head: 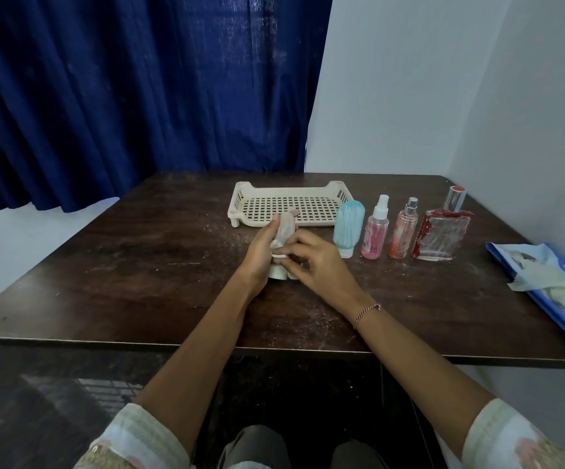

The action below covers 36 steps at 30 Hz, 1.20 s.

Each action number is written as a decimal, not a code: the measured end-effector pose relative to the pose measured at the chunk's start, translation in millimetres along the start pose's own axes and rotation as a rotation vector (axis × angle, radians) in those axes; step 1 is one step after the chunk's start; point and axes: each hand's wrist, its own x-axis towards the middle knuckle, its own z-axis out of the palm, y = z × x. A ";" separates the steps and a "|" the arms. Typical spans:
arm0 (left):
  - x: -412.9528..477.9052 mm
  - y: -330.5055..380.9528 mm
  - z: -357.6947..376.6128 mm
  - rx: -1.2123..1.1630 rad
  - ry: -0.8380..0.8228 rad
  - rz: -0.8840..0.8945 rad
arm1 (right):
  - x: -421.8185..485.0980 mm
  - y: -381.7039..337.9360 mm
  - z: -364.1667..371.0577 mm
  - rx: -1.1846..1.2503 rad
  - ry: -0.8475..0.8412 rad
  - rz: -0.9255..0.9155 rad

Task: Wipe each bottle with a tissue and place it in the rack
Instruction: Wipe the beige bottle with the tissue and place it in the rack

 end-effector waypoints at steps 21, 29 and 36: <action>-8.5 -1.1 13.3 0.197 0.037 0.108 | 6.5 6.4 -12.1 -0.133 0.246 0.065; -6.4 -3.9 11.9 0.245 0.026 0.132 | 6.3 3.0 -13.1 -0.149 0.285 0.095; -6.8 -2.6 12.6 0.244 0.017 0.157 | 5.5 -1.6 -11.2 -0.252 0.254 0.025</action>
